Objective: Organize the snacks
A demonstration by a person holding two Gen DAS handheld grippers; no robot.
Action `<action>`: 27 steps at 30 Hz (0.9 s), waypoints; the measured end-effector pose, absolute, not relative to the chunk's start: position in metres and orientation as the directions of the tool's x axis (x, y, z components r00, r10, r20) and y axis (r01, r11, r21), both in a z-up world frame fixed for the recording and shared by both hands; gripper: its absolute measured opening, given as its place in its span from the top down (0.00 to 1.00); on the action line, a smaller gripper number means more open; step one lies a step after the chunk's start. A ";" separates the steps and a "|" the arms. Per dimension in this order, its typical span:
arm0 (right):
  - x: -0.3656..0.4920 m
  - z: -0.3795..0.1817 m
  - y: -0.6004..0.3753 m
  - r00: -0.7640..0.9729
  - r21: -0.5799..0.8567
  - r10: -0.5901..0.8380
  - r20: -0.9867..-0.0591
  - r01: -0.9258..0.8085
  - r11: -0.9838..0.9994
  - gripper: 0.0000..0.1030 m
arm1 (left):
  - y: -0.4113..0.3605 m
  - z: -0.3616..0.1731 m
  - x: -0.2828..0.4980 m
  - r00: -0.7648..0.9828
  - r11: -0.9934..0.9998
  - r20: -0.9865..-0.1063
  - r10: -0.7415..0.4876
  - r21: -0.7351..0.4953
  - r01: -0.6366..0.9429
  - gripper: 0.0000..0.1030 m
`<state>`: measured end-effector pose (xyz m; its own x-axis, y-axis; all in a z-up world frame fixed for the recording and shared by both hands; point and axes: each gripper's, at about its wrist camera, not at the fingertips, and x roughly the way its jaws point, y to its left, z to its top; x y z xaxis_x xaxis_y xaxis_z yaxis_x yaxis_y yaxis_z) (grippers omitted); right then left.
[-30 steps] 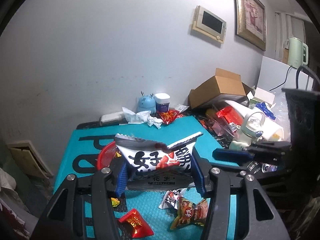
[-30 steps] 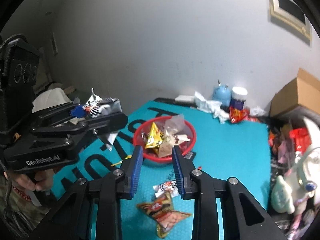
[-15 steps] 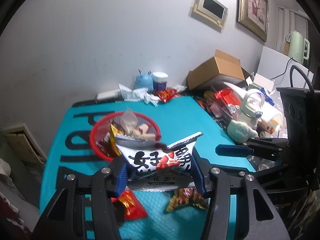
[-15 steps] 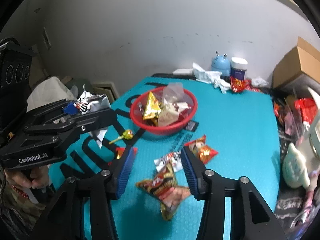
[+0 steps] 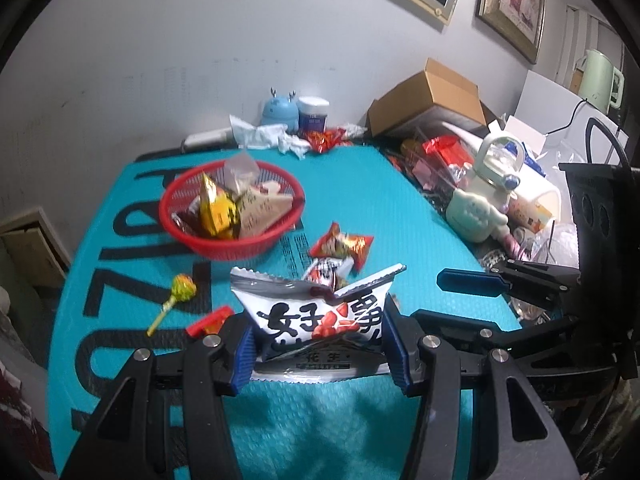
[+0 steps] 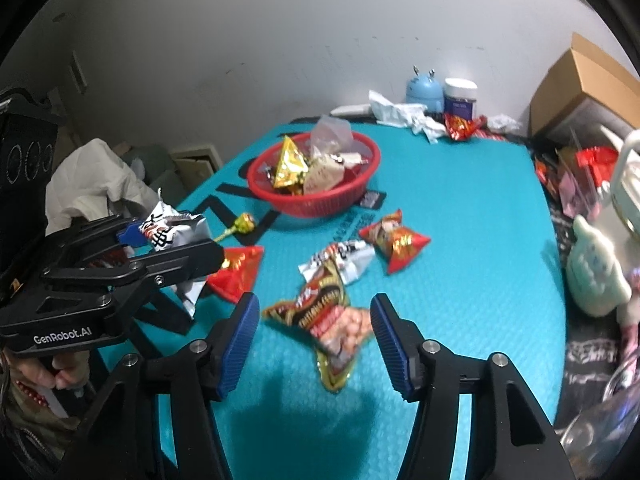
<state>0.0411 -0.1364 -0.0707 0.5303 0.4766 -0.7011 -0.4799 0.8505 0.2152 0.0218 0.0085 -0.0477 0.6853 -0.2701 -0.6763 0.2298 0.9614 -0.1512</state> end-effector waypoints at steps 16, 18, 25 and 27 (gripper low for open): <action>0.048 -0.107 -0.129 0.487 0.181 0.425 -0.763 -0.470 0.864 0.34 | 0.017 -0.092 0.025 0.617 0.971 -0.750 -0.237 -0.175 0.160 0.49; 0.052 -0.110 -0.128 0.482 0.174 0.417 -0.770 -0.471 0.865 0.32 | 0.019 -0.096 0.028 0.610 0.972 -0.757 -0.235 -0.178 0.154 0.49; 0.065 -0.119 -0.120 0.477 0.136 0.394 -0.786 -0.488 0.862 0.26 | 0.024 -0.107 0.037 0.590 0.975 -0.776 -0.223 -0.179 0.132 0.49; 0.069 -0.121 -0.118 0.473 0.123 0.390 -0.790 -0.502 0.856 0.26 | 0.027 -0.109 0.040 0.585 0.975 -0.780 -0.222 -0.183 0.126 0.49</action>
<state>0.0695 -0.1176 -0.1211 0.4726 0.3905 -0.7900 -0.5021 0.8561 0.1228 0.0398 0.0265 -0.1095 0.5853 -0.2224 -0.7797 0.1261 0.9749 -0.1835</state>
